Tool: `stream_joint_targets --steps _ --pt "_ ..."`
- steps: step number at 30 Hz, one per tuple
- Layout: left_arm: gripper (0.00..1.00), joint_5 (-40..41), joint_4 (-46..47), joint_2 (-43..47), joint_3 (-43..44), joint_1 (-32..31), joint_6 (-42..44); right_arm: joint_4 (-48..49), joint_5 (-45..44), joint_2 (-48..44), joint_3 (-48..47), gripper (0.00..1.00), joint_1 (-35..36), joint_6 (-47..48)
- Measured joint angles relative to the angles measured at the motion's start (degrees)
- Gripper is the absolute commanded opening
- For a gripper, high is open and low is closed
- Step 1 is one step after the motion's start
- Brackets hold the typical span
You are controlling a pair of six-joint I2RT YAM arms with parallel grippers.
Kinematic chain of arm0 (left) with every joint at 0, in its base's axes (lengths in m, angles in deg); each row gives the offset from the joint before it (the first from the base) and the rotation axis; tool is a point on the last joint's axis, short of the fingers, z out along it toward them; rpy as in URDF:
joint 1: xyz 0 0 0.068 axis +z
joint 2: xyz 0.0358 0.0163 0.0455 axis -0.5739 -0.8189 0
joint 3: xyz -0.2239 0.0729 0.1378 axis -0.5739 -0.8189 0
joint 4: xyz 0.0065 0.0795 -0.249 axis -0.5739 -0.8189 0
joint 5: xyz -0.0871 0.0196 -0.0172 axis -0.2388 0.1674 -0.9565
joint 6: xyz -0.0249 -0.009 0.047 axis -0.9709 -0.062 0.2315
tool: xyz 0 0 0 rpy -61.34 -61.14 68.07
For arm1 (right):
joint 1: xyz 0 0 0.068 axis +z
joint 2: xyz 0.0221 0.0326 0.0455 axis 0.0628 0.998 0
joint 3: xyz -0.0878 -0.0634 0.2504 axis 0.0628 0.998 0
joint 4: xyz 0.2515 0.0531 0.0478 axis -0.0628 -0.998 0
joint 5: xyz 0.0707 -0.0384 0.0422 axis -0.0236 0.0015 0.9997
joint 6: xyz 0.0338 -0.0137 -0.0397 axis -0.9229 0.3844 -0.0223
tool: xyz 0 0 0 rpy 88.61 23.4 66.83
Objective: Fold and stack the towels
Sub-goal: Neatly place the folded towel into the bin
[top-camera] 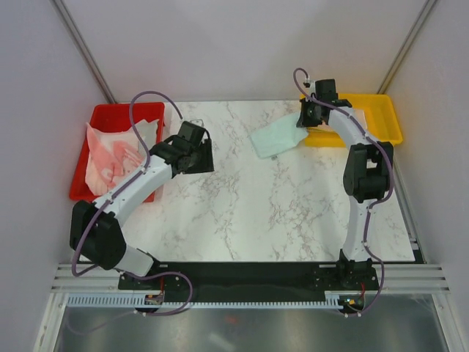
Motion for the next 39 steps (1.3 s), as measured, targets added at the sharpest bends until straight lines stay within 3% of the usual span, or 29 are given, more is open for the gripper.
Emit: stream_joint_targets --steps 14,39 --pt "0.63 -3.6 -1.0 -5.4 0.0 0.0 1.6 -5.3 5.2 13.8 -22.8 0.0 -13.0 2.4" --pt "0.64 -4.5 -1.2 -8.2 0.8 0.0 2.2 -4.3 10.7 18.0 -32.2 0.0 -25.0 2.0"
